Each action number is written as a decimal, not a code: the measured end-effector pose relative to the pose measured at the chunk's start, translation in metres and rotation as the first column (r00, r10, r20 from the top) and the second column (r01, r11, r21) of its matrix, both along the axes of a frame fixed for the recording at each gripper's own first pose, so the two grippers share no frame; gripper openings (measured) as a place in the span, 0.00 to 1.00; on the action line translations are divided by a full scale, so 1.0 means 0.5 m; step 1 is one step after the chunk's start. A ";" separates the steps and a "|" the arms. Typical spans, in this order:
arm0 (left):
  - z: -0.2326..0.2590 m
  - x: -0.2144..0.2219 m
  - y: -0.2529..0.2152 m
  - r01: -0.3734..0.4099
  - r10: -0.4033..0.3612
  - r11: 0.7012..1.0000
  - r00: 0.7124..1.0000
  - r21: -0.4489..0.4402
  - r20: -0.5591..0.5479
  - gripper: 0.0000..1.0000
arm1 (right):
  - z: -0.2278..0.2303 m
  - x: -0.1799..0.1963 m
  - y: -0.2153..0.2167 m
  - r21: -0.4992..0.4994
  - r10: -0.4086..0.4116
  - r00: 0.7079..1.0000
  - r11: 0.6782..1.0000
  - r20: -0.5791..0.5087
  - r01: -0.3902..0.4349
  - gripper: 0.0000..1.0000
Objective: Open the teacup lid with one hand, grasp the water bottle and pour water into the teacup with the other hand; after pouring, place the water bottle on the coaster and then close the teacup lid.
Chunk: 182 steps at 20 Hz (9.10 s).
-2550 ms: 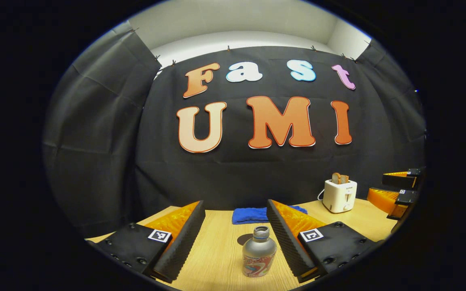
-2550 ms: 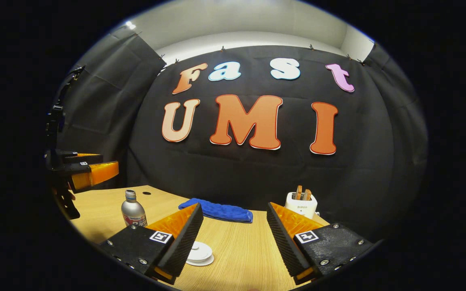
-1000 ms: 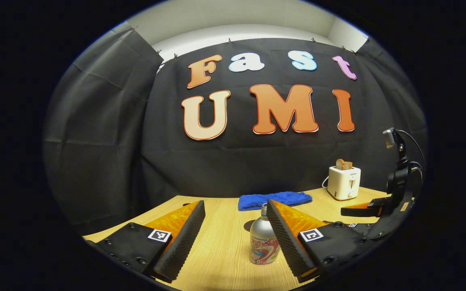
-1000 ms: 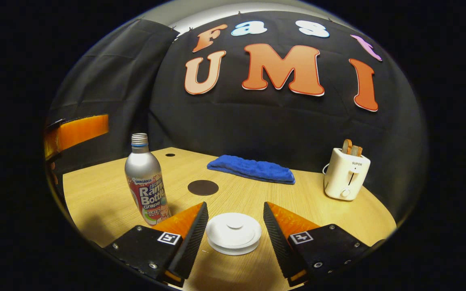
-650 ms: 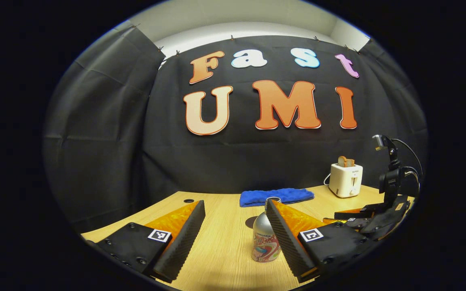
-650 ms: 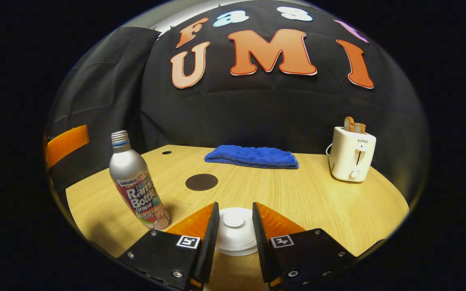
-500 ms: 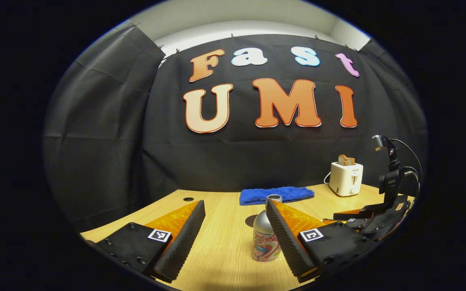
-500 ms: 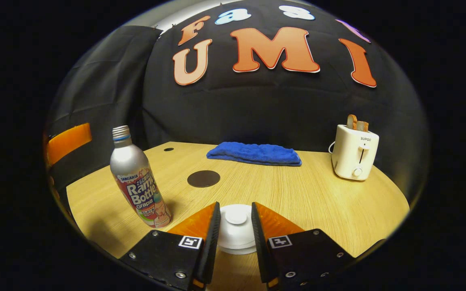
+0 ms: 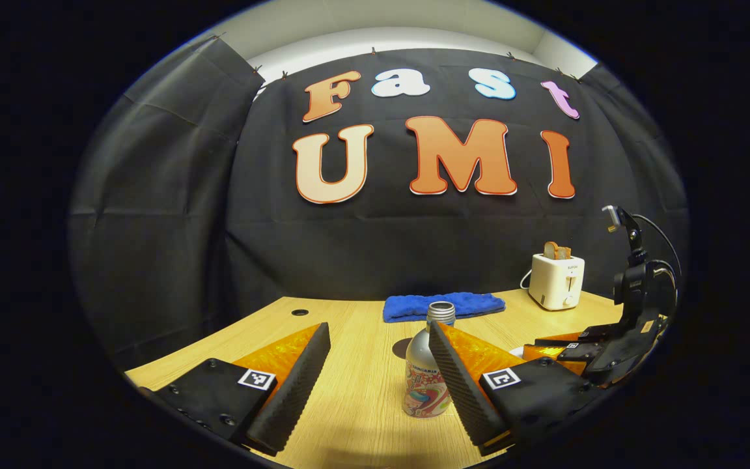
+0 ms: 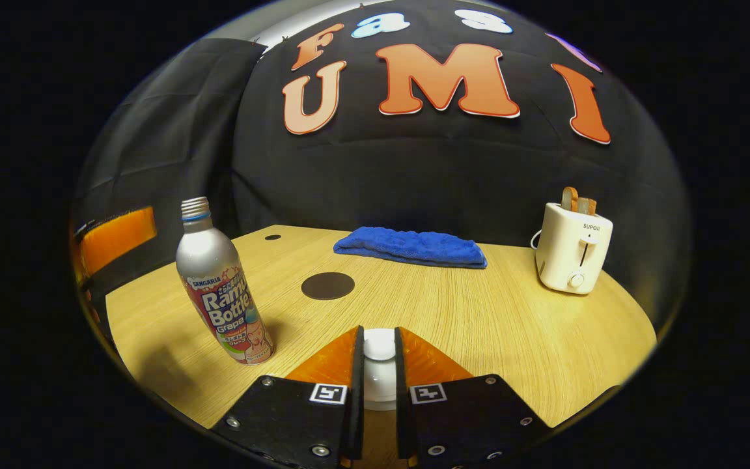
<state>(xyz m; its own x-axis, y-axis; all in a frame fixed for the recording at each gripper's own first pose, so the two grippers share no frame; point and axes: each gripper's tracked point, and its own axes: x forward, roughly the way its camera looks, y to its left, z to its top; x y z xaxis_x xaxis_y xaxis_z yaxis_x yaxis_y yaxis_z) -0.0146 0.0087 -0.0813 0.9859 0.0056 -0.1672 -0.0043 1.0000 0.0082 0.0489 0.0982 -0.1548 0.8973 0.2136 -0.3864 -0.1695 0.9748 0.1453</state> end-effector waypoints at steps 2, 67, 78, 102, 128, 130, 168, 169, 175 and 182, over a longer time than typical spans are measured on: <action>-0.005 0.000 -0.004 0.008 -0.008 1.000 1.000 -0.007 -0.010 1.00 | 0.008 0.001 -0.005 0.017 -0.004 1.000 1.000 0.004 0.004 0.19; -0.216 0.159 -0.188 0.365 -0.186 0.297 0.928 0.882 -0.322 0.80 | 0.102 -0.101 -0.369 0.062 -0.282 0.949 0.959 0.139 0.276 0.19; -0.197 0.176 -0.212 0.354 -0.227 -0.033 0.908 0.935 -0.352 0.80 | 0.101 -0.111 -0.360 0.042 -0.256 0.955 0.967 0.148 0.253 0.19; -0.118 0.190 -0.250 0.171 -0.271 -0.413 0.915 0.895 -0.300 0.84 | 0.119 -0.138 -0.374 0.054 -0.277 0.949 0.961 0.152 0.272 0.19; -0.046 0.164 -0.294 -0.071 -0.350 -0.550 0.925 0.832 -0.152 0.84 | 0.120 -0.129 -0.386 0.060 -0.265 0.952 0.964 0.152 0.258 0.19; -0.046 0.160 -0.295 -0.090 -0.355 -0.552 0.925 0.829 -0.136 0.84 | 0.121 -0.128 -0.387 0.063 -0.265 0.952 0.964 0.152 0.258 0.19; -0.036 0.170 -0.167 -0.046 -0.286 0.519 0.932 0.854 0.224 0.82 | 0.134 -0.112 -0.281 0.044 -0.193 0.970 0.981 0.148 0.188 0.19; -0.044 0.171 -0.152 -0.035 -0.259 0.603 0.937 0.797 0.237 0.83 | 0.132 -0.112 -0.269 0.030 -0.178 0.973 0.984 0.148 0.176 0.19; -0.097 0.227 -0.142 0.082 -0.167 0.926 0.964 0.369 0.206 0.82 | 0.139 -0.096 -0.191 -0.020 -0.099 0.982 0.994 0.163 0.104 0.19; -0.229 0.299 -0.182 0.184 -0.184 0.983 0.981 -0.007 0.057 0.78 | 0.125 -0.078 -0.119 -0.040 -0.039 0.988 0.998 0.150 0.046 0.19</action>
<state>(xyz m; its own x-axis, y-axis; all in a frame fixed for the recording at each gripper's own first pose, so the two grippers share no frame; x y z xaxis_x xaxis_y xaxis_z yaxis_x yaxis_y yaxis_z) 0.1347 -0.0821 -0.1958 0.9776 -0.1786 -0.1109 0.1798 0.9837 0.0009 0.0099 0.0386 -0.0922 0.9535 0.1602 -0.2555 -0.1446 0.9864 0.0787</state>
